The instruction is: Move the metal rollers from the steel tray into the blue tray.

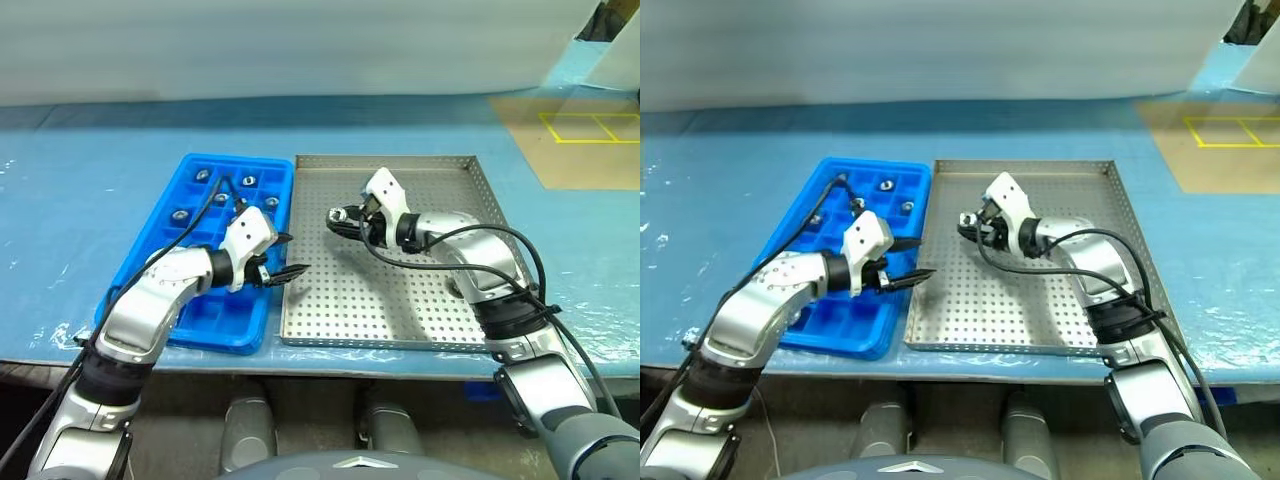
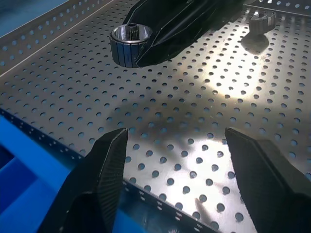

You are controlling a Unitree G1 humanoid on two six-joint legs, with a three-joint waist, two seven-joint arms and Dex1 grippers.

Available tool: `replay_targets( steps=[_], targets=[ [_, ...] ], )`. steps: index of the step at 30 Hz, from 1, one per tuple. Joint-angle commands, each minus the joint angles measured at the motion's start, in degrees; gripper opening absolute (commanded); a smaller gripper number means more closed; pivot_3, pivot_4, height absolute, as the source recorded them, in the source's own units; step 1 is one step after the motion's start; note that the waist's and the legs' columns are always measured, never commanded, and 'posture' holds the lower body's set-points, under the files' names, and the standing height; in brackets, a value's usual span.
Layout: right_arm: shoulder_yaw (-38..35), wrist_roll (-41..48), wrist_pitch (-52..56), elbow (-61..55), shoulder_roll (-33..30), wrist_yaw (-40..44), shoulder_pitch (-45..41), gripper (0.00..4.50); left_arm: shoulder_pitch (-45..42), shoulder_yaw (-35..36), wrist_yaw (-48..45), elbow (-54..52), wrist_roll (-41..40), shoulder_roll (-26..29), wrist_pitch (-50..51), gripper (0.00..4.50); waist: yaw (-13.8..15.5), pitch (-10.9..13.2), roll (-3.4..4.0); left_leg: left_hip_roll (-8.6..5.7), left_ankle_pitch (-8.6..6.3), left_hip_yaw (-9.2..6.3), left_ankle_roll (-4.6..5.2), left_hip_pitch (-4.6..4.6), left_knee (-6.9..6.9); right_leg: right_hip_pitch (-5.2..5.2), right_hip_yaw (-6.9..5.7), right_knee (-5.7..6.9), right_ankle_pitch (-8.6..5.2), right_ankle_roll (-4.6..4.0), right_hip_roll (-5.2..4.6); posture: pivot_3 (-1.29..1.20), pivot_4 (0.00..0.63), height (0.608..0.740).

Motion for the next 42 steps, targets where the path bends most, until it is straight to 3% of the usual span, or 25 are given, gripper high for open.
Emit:
replay_targets(
  steps=[1, 16, 26, 42],
  targets=[
    [1.4, -0.5, -3.3, 1.6, 2.3, 2.3, -3.6, 1.59, 3.6, 3.5, 2.4, -5.1, -1.2, 0.8, 0.0, 3.37, 0.3, 0.0, 0.00, 0.00, 0.00, 0.00, 0.00, 0.00, 0.00, -0.01, 0.00, 0.00, 0.00, 0.00, 0.00, 0.21, 0.150, 0.740],
    [6.2, -3.8, -12.3, 16.7, 13.4, 12.0, -14.2, 1.59, 18.7, 11.8, 11.7, -21.1, -5.1, 1.0, 4.3, 3.37, 4.6, 0.0, -0.01, 0.14, -0.03, -0.17, 0.02, -0.17, -0.07, -0.11, -0.06, 0.03, -0.09, -0.13, 0.03, 0.45, 0.150, 0.740],
    [9.5, -8.5, -16.5, 23.4, 17.2, 15.3, -16.6, 1.59, 25.9, 14.6, 16.2, -28.3, -7.4, 1.0, 6.9, 3.37, 7.7, 0.0, -0.01, 0.26, -0.02, -0.27, 0.00, -0.42, -0.06, -0.26, -0.06, 0.02, -0.12, -0.17, 0.09, 0.53, 0.150, 0.740],
    [11.8, -12.1, -15.7, 21.0, 18.1, 17.6, -13.4, 1.59, 24.5, 14.7, 16.1, -27.1, -10.1, 3.3, 7.3, 3.37, 10.3, 0.0, 0.00, 0.43, 0.00, -0.28, -0.06, -0.41, -0.06, -0.29, -0.04, 0.05, -0.14, -0.18, 0.28, 0.50, 0.150, 0.740]
  ],
)
